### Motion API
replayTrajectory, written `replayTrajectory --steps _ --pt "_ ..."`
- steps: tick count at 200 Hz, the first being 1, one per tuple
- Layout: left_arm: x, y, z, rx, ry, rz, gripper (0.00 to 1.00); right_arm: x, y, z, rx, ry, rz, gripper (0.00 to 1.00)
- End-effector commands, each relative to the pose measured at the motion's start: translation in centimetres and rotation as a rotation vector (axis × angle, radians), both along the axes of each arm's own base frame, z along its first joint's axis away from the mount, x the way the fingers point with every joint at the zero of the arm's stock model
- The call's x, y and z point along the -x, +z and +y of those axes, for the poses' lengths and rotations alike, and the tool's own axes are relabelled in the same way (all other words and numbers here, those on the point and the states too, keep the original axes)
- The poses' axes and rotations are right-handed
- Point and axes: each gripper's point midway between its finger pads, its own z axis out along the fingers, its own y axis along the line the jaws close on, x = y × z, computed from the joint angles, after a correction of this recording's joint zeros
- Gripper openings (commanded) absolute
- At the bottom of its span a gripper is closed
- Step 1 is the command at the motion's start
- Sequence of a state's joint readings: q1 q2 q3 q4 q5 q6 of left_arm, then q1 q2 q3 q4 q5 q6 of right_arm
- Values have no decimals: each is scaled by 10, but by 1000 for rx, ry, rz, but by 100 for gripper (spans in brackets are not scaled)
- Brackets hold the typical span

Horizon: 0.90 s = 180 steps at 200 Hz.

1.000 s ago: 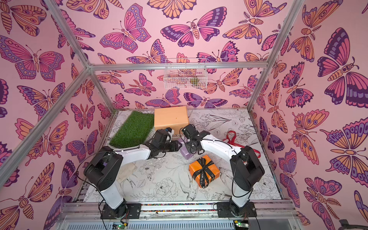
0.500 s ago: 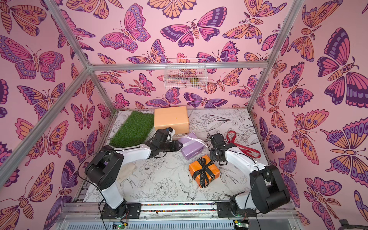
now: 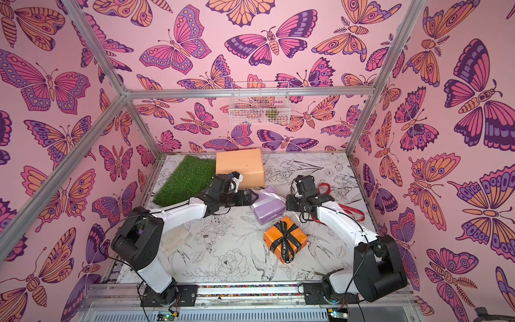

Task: Untie the ribbon bows on the gift boxes
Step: Untie the ribbon from the gift box.

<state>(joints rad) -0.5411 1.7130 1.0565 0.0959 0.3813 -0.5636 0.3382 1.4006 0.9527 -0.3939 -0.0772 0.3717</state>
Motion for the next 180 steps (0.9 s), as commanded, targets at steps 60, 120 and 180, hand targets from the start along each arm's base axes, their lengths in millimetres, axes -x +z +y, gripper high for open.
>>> replayTrajectory --steps 60,120,180 --pt "-30 -4 -4 59 -115 4 100 -33 -6 56 -97 185 22 58" --pt "-20 -34 -10 43 -138 54 100 -59 -13 65 -27 197 10 13" --pt "-7 -58 -7 37 -141 133 100 -101 10 64 28 141 -91 0"
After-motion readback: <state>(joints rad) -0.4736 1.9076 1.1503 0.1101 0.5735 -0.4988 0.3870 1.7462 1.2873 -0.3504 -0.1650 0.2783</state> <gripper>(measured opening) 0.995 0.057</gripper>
